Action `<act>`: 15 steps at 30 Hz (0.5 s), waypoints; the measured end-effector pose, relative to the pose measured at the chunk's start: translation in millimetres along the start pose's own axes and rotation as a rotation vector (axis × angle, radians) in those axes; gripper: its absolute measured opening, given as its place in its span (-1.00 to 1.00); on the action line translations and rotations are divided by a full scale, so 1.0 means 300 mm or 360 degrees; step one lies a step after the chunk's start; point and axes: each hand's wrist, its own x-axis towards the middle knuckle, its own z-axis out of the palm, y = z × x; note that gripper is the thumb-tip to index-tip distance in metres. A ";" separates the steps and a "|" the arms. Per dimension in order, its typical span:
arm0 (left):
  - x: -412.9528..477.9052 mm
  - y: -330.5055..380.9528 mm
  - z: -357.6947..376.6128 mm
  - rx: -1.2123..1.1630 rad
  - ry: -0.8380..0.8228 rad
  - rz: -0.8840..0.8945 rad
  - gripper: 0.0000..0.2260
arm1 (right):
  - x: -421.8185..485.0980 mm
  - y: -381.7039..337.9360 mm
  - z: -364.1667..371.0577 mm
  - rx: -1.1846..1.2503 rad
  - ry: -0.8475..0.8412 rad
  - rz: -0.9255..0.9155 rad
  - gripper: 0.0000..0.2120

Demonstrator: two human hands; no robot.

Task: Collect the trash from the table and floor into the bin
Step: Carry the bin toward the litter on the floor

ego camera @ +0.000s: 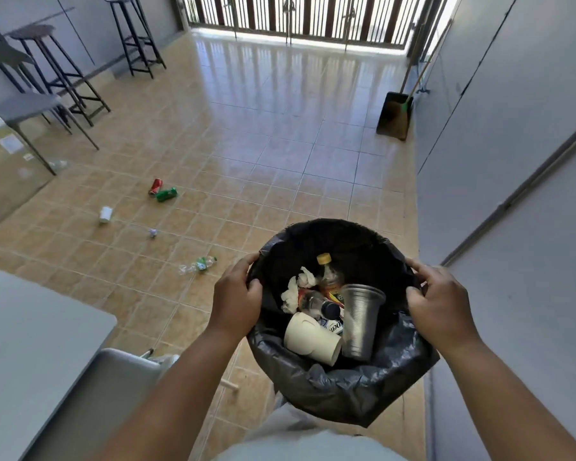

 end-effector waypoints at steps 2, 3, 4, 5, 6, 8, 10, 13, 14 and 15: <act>0.123 0.001 0.000 0.0005 0.0009 -0.0020 -0.56 | 0.118 -0.036 0.027 -0.0017 -0.0029 -0.0008 -0.52; 0.182 0.000 0.000 0.0005 0.0021 -0.0026 -0.56 | 0.174 -0.053 0.042 -0.0030 -0.0033 -0.0016 -0.52; 0.243 0.000 0.002 0.0007 0.0035 -0.0023 -0.56 | 0.231 -0.070 0.060 -0.0037 -0.0027 -0.0026 -0.52; 0.300 -0.001 0.003 0.0016 0.0043 -0.0016 -0.56 | 0.288 -0.085 0.079 -0.0032 -0.0022 -0.0031 -0.52; 0.356 -0.001 0.004 0.0031 0.0051 -0.0011 -0.56 | 0.346 -0.100 0.098 -0.0019 -0.0021 -0.0029 -0.52; 0.454 0.005 0.002 0.0055 0.0073 -0.0014 -0.55 | 0.456 -0.131 0.135 0.0007 -0.0033 -0.0038 -0.52; 0.539 0.007 -0.003 0.0053 0.0105 -0.0049 -0.56 | 0.560 -0.157 0.168 0.0025 -0.0056 -0.0062 -0.51; 0.658 0.001 -0.004 0.0062 0.0174 -0.0107 -0.57 | 0.707 -0.188 0.219 0.0045 -0.0118 -0.0111 -0.51; 0.700 -0.002 -0.001 0.0069 0.0187 -0.0134 -0.57 | 0.761 -0.196 0.237 0.0054 -0.0136 -0.0139 -0.51; 0.742 -0.003 0.005 0.0072 0.0194 -0.0165 -0.57 | 0.816 -0.204 0.257 0.0066 -0.0150 -0.0162 -0.51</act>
